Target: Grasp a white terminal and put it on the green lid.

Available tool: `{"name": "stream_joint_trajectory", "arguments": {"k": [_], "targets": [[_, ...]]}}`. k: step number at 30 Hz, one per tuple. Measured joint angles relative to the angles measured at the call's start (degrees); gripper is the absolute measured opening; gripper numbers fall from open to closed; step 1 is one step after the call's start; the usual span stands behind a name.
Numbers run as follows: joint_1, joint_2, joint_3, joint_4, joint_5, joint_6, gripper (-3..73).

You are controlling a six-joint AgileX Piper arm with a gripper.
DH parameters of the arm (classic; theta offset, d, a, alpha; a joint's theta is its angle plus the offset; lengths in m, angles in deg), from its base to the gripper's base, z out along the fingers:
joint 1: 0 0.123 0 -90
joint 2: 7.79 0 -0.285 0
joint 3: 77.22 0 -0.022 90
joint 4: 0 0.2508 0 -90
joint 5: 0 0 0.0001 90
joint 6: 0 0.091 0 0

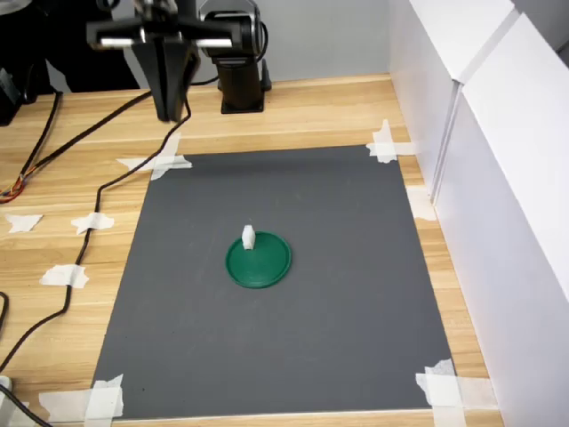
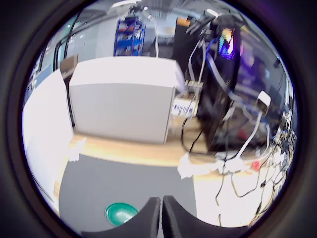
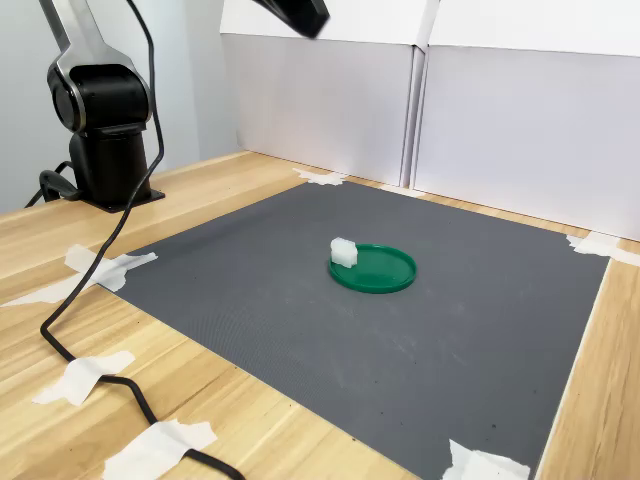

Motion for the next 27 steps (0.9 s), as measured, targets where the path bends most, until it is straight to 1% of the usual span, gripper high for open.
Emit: {"name": "stream_joint_trajectory", "arguments": {"k": [3,7,13,17,21,27], "targets": [[0.03,-9.1,6.93,-0.99,-3.67,0.17,-1.4],[0.03,-20.74,15.61,-1.25,-5.92,1.71,-1.5],[0.03,-35.4,26.77,-1.62,-6.15,3.63,-1.5],[0.03,-43.31,31.53,-1.62,-6.08,3.86,-1.5],[0.03,-48.08,33.82,-1.16,-6.07,3.91,-1.5],[0.03,-49.39,36.41,-0.98,-5.92,3.91,-1.5]]}}
